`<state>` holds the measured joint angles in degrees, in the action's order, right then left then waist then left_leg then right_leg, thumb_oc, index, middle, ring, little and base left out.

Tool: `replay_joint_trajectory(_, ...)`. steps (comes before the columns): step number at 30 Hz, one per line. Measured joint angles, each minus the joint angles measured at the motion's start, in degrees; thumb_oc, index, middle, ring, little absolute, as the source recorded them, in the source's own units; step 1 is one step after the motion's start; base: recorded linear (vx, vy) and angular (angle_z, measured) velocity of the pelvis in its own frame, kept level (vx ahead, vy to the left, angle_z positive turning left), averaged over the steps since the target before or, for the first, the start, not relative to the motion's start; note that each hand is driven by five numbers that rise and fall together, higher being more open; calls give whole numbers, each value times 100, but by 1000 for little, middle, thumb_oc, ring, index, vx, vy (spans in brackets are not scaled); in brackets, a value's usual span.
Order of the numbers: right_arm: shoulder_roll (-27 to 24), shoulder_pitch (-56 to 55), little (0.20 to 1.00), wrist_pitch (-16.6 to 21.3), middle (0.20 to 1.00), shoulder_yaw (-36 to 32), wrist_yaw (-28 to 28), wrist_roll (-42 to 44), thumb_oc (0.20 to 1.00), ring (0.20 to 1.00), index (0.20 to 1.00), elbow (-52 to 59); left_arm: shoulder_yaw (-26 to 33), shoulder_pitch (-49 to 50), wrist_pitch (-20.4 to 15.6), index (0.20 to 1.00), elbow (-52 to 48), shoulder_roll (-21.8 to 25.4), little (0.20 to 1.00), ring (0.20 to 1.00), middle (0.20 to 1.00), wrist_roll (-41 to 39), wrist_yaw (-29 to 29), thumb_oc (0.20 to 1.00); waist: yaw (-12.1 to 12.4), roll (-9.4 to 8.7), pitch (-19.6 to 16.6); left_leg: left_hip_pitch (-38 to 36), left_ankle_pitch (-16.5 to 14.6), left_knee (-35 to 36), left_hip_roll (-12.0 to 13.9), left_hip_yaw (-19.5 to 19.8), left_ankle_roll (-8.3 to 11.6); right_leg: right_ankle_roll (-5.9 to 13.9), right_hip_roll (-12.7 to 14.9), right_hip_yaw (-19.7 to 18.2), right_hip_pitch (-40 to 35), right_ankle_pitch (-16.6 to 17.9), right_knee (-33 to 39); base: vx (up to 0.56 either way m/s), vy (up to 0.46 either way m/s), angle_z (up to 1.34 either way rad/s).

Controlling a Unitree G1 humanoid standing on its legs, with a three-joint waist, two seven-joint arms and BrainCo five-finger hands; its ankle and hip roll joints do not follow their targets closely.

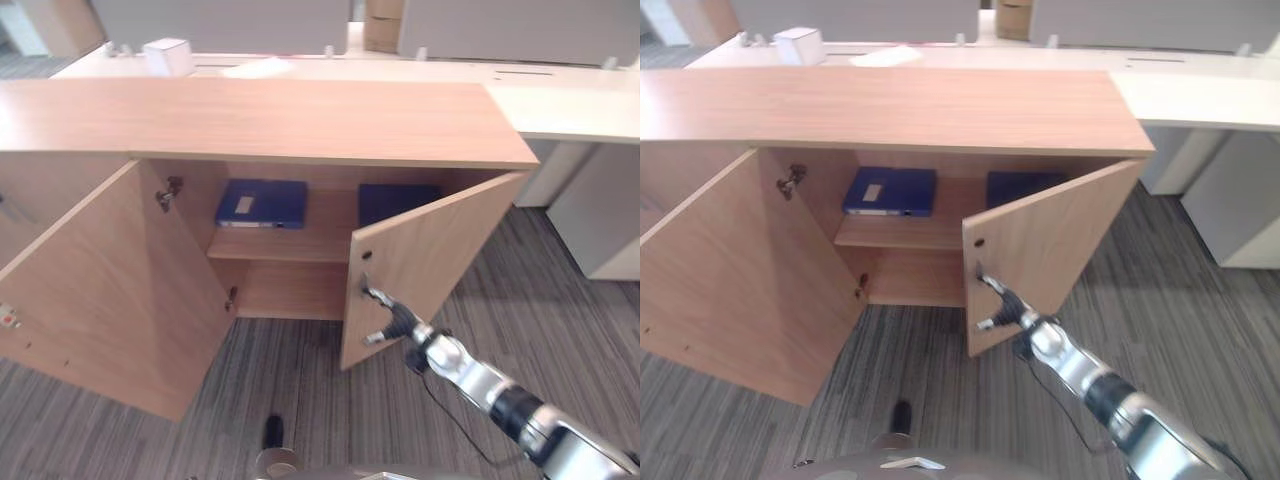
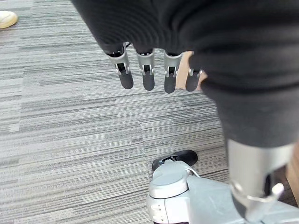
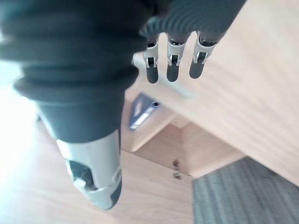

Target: Put the empty folder in the office cabinet

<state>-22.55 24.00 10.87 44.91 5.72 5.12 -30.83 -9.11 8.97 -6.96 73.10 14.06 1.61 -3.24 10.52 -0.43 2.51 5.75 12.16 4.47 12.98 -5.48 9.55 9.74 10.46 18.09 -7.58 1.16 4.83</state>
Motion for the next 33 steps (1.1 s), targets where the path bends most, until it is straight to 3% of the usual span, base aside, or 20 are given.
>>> replay_joint_trajectory(4, 604, 1406, 1000, 90, 1000, -75, -142, 0, 1000, 1000, 1000, -965, -25, -264, -5, 1000, -138, 309, 1000, 1000, 1000, -18, 96, 1000, 437, -197, 41, 151, -6, -7, -111, 243, -18, 12, 46, 149, -31, -13, -4, 5, 56, 33)
replay_joint_trajectory(6, 1079, 1726, 1000, 126, 1000, -462, -401, 4, 1000, 1000, 1000, -2033, -33, -310, 1, 1000, -127, 371, 1000, 1000, 1000, -26, 176, 1000, 611, -242, 38, 173, -24, -6, -190, 285, -40, -6, 105, 161, -34, -34, -3, -2, 40, 21)
replay_joint_trajectory(8, 1144, 1736, 1000, 50, 1000, -691, -579, 7, 1000, 1000, 1000, -2706, -49, -458, 2, 1000, -124, 394, 1000, 1000, 1000, -30, 219, 1000, 724, -280, 51, 229, -26, -7, -286, 347, -46, 3, 181, 165, -38, -97, -3, 6, 24, 21)
replay_joint_trajectory(13, 1065, 1186, 1000, -43, 1000, -1075, -845, 18, 1000, 1000, 1000, -3232, -121, -665, 45, 1000, -110, 667, 1000, 1000, 1000, -144, 300, 1000, 692, -286, 44, 232, 6, -6, -310, 400, -84, 15, 187, 173, -61, -129, -2, -6, -11, 4)
replay_joint_trajectory(15, 1013, 618, 1000, -160, 1000, -1100, -885, 8, 1000, 1000, 1000, -3214, 298, -745, 64, 1000, -103, 948, 1000, 1000, 1000, -194, 437, 1000, 593, -278, 35, 132, 7, -5, -303, 386, -86, 19, 190, 155, -146, -164, 7, -27, -113, -3)
replay_joint_trajectory(19, 343, -1271, 1000, -144, 1000, -1055, -656, -233, 1000, 1000, 1000, -2215, 1200, -584, 149, 1000, -136, 1832, 1000, 1000, 1000, -314, 434, 1000, 375, -223, -22, -92, 54, -10, -172, 341, -73, 59, 49, 123, -369, -192, -5, -133, -166, -15)
replay_joint_trajectory(20, 79, -1819, 1000, -132, 1000, -1082, -632, -234, 1000, 1000, 1000, -1755, 1487, 196, -202, 1000, -1008, 1858, 1000, 1000, 1000, -333, 530, 1000, 309, -209, -20, -128, 56, -50, -101, 284, -71, 60, 19, 89, -324, -187, -3, -153, -184, -11)
replay_joint_trajectory(21, -109, -2392, 1000, -17, 1000, -1218, -670, -243, 1000, 1000, 1000, -1715, 1448, 349, -191, 1000, -1148, 1691, 1000, 1000, 1000, -248, 757, 1000, 217, -92, -15, -15, 64, -132, -7, 339, -56, 27, -96, 122, -289, -274, 36, -186, -149, 15)
replay_joint_trajectory(23, -192, -2806, 1000, -83, 1000, -1160, -658, -314, 1000, 1000, 1000, -2287, 950, -41, 40, 1000, -627, 1057, 1000, 1000, 1000, -239, 1087, 1000, 291, 261, 69, 68, 244, -43, 225, 587, 111, -18, -409, 159, -296, -308, 32, -177, -71, 33)
replay_joint_trajectory(24, -192, -2806, 1000, -83, 1000, -1160, -658, -314, 1000, 1000, 1000, -2287, 950, -41, 40, 1000, -627, 1057, 1000, 1000, 1000, -239, 1087, 1000, 291, 261, 69, 68, 244, -43, 225, 587, 111, -18, -409, 159, -296, -308, 32, -146, -14, 5)
replay_joint_trajectory(25, -199, -3017, 1000, -72, 1000, -1169, -638, -428, 1000, 1000, 1000, -2362, 802, 36, 26, 1000, -922, 534, 1000, 1000, 1000, -237, 1129, 1000, 277, 385, 112, 170, 350, -77, 345, 603, 135, -111, -544, 150, -223, -296, 30, -156, 16, 17)
replay_joint_trajectory(26, -174, -3248, 1000, -69, 1000, -1356, -643, -522, 1000, 1000, 1000, -2478, 682, 238, -31, 1000, -1337, -48, 1000, 1000, 1000, -240, 1126, 1000, 220, 485, 139, 329, 696, -52, 369, 569, 213, -194, -614, 231, -170, -263, 33, -280, 69, 32)
replay_joint_trajectory(27, -153, -3358, 1000, -82, 1000, -1431, -654, -554, 1000, 1000, 1000, -2613, 664, 253, -79, 1000, -1508, -354, 1000, 1000, 1000, -242, 1126, 1000, 221, 502, 156, 458, 936, -42, 362, 582, 50, -250, -617, 306, -116, -235, 35, -274, 101, 47)
replay_joint_trajectory(28, -199, -3615, 1000, -59, 1000, -1546, -653, -700, 1000, 1000, 1000, -2611, 504, 299, -107, 1000, -1652, -522, 1000, 1000, 1000, -248, 1120, 1000, 161, 513, 159, 591, 1088, 67, 339, 576, -125, -457, -642, 510, -49, -99, 36, -186, 86, 48)
replay_joint_trajectory(29, -219, -3777, 1000, 22, 1000, -1623, -650, -789, 1000, 1000, 1000, -2621, 392, 371, -156, 1000, -1802, -566, 1000, 1000, 1000, -246, 1110, 1000, 88, 411, 166, 614, 703, -77, 225, 492, 163, -523, -470, 705, 0, -13, 51, -182, 126, 12)
replay_joint_trajectory(30, -127, -3740, 1000, -7, 1000, -1653, -643, -857, 1000, 1000, 1000, -2779, 402, 551, -151, 1000, -1806, -519, 1000, 1000, 1000, -250, 1106, 1000, 53, 90, 168, 554, 23, -571, -19, 164, 40, -558, -167, 694, 132, 144, 43, -148, 138, -20)
replay_joint_trajectory(31, -63, -3757, 1000, 3, 1000, -1696, -640, -882, 1000, 1000, 1000, -2781, 476, 549, -165, 1000, -1663, -324, 1000, 1000, 1000, -254, 1110, 1000, -89, -290, 290, 414, -511, -1224, -182, 106, 18, -465, 200, 691, 177, 303, -4, -152, 274, -19)
replay_joint_trajectory(33, -50, -3842, 1000, -25, 1000, -1954, -660, -908, 1000, 1000, 1000, -2819, 585, 484, -206, 1000, -1570, -99, 1000, 1000, 1000, -257, 1139, 1000, -432, -307, 463, 129, -1250, -2052, 4, 106, 59, -379, 396, 849, 34, 339, -56, -2, 231, 37)
